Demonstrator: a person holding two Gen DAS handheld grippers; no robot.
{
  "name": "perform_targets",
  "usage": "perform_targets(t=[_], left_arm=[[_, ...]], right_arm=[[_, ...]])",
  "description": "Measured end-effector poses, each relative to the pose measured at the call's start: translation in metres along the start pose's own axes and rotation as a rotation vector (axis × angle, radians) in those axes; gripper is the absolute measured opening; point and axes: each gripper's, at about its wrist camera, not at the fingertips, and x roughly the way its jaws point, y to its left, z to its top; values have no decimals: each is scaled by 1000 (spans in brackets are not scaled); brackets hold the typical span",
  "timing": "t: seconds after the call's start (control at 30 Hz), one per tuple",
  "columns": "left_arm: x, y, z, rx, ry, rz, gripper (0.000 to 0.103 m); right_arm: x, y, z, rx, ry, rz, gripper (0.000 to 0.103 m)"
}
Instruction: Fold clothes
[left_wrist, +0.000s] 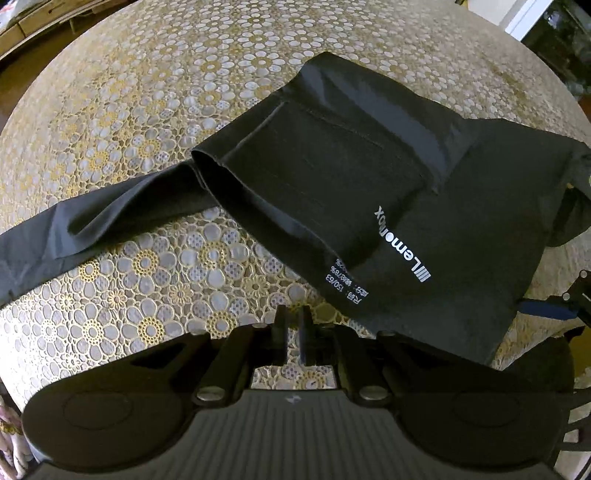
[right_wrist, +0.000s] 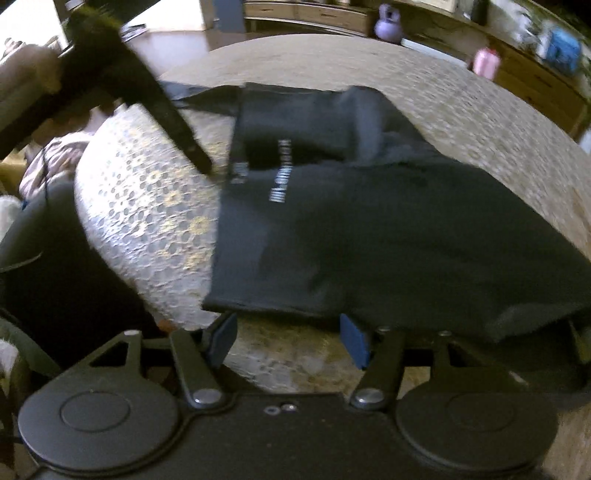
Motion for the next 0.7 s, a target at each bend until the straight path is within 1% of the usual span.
perform_targets(t=[0.17,0.33,0.43,0.47,0.53,0.57,0.63,0.67,0.7], left_arm=[[0,-4,0,20,6,10,6],[-2,-1,-2,24,-4,-8,7],[-8,-1,-3,36,-25,-5,8],[-12,-1,-2,35,-45,-9,8],[-22,3,-1,17,-69,-36,10],[-25,5,-2,9,-79,-50,17],[-30,8,-3,1,-101,-78,46],[-32,10,-4,-8,-113,-101,80],[-33,12,-5,-18,-124,-122,89]], right_arm=[[9,14,5,-82,21,-33,103],[13,28,8,-155,13,-68,103],[6,31,10,-178,-3,-72,103],[6,32,12,-185,-8,-64,103],[7,33,14,-198,-16,-45,103],[9,35,15,-208,-13,-35,103],[15,40,17,-227,-3,-15,103],[18,42,18,-237,2,-5,103],[20,44,18,-240,6,-3,103]])
